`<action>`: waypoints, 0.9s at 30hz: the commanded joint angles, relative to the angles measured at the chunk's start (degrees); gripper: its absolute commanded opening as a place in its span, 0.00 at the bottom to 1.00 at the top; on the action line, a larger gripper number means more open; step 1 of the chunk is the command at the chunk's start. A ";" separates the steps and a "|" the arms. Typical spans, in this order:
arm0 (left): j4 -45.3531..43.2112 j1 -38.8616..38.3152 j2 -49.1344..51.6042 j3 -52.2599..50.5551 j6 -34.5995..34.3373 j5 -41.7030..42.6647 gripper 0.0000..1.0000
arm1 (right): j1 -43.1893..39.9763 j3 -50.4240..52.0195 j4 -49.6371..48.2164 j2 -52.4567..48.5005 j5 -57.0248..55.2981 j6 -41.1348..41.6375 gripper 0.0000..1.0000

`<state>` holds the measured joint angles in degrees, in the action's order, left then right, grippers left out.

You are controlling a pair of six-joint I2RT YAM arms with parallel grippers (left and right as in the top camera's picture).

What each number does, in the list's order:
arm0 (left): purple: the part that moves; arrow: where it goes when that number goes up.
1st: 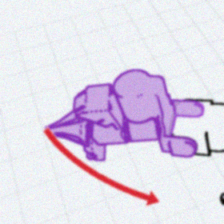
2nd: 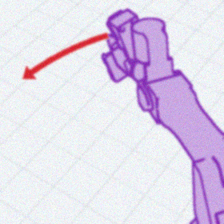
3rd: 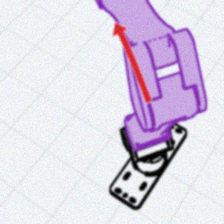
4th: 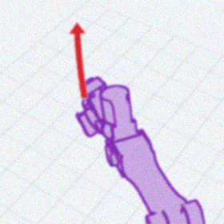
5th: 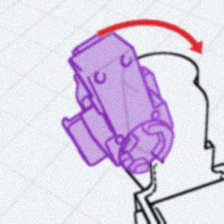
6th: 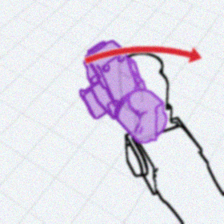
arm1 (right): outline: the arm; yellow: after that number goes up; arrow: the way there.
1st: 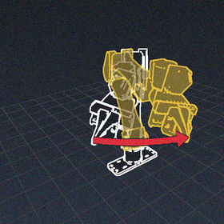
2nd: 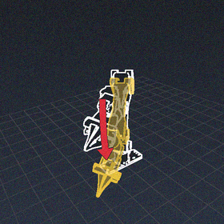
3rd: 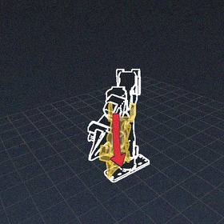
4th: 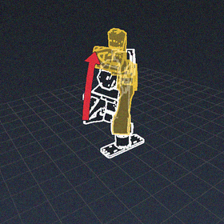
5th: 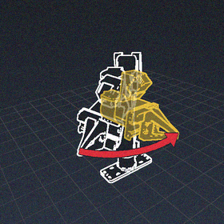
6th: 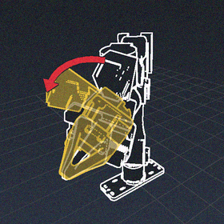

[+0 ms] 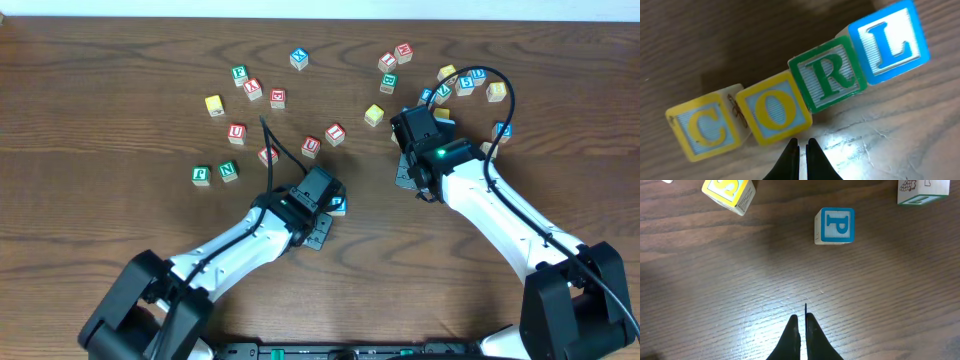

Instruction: Spell out CORL

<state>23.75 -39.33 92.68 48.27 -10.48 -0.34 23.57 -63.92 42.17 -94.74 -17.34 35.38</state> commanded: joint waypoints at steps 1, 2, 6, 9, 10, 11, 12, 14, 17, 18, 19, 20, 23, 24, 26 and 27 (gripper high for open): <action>-0.35 0.04 1.31 -0.48 1.01 -0.33 0.07 | -0.24 -0.90 -0.15 0.61 -0.07 -0.31 0.01; -0.39 0.04 1.31 -0.48 1.01 -0.33 0.07 | -0.24 -0.90 -0.15 0.61 -0.07 -0.31 0.01; -0.72 0.15 1.31 -0.48 1.01 -0.35 0.07 | -0.24 -0.90 -0.13 0.61 -0.07 -0.31 0.01; -1.05 0.15 1.33 -0.48 1.01 -0.74 0.07 | -0.24 -0.90 -0.13 0.61 -0.02 -0.31 0.01; -1.22 0.15 1.33 -0.48 1.01 -0.81 0.07 | -0.24 -0.90 -0.13 0.61 -0.02 -0.31 0.01; -1.49 0.15 1.42 -0.48 1.01 -0.96 0.07 | -0.24 -0.90 -0.13 0.61 0.00 -0.31 0.01; -1.62 0.15 1.46 -0.48 0.98 -1.49 0.07 | -0.24 -0.90 -0.13 0.61 0.15 -0.31 0.01; -1.75 0.15 1.55 -0.48 0.96 -2.97 0.07 | -0.24 -0.90 -0.13 0.61 0.17 -0.31 0.01; -1.99 0.15 1.55 -0.48 0.96 -3.15 0.07 | -0.24 -0.90 -0.11 0.61 0.17 -0.31 0.01; -2.05 0.15 1.55 -0.48 0.96 -3.15 0.07 | -0.24 -0.90 -0.11 0.61 0.17 -0.31 0.01; -2.23 0.15 1.55 -0.48 0.96 -3.17 0.07 | -0.24 -0.90 -0.11 0.61 0.17 -0.31 0.01; -2.27 0.15 1.57 -0.48 0.98 -3.17 0.07 | -0.24 -0.90 -0.09 0.61 0.17 -0.31 0.01; -2.23 0.15 1.55 -0.48 0.96 -3.15 0.07 | -0.24 -0.90 0.02 0.61 0.17 -0.31 0.01; -2.23 0.15 1.57 -0.48 0.96 -3.13 0.07 | -0.24 -0.90 0.02 0.61 0.17 -0.31 0.01; -2.01 0.13 1.55 -0.48 0.96 -3.10 0.07 | -0.24 -0.90 0.00 0.61 0.17 -0.31 0.01; -1.73 0.13 1.55 -0.48 0.96 -2.99 0.07 | -0.24 -0.90 0.02 0.61 0.17 -0.31 0.01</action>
<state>21.61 -39.31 93.45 48.29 -10.26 -2.11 23.57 -63.92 42.19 -94.74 -16.95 35.38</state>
